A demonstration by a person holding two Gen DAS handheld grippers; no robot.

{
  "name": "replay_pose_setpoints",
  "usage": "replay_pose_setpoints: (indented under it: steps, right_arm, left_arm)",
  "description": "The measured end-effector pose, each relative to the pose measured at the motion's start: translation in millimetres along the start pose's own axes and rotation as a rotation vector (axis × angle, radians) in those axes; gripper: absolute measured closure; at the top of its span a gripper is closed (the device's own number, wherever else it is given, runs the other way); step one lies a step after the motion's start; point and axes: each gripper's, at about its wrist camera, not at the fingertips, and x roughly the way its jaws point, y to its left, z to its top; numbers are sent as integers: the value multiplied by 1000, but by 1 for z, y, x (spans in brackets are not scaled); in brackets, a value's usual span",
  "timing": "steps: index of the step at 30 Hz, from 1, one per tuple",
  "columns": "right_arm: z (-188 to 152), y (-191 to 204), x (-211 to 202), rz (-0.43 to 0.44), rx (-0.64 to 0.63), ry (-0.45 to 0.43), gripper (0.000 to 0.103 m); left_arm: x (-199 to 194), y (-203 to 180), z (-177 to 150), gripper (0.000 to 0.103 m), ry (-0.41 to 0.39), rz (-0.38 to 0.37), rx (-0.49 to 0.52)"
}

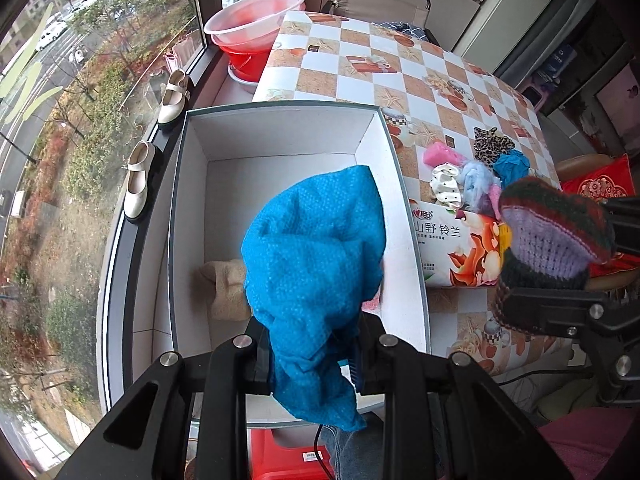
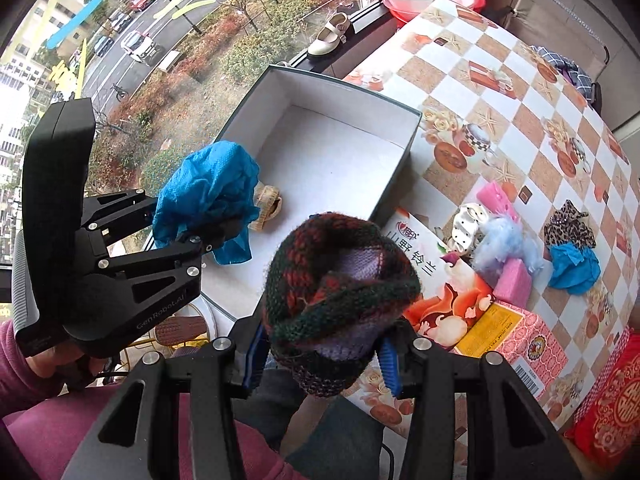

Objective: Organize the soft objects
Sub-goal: 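Carry the blue cloth and dark knit hat over the white box with both tools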

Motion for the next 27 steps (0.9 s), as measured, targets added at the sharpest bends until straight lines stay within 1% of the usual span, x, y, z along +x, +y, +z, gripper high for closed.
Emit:
replay_pose_setpoints:
  steps: [13, 27]
  right_arm:
    - [24, 28, 17, 6, -75, 35, 56]
    - [32, 33, 29, 10, -93, 63, 56]
  left_arm:
    - [8, 19, -8, 75, 14, 4, -54]
    - [12, 29, -16, 75, 28, 12, -89]
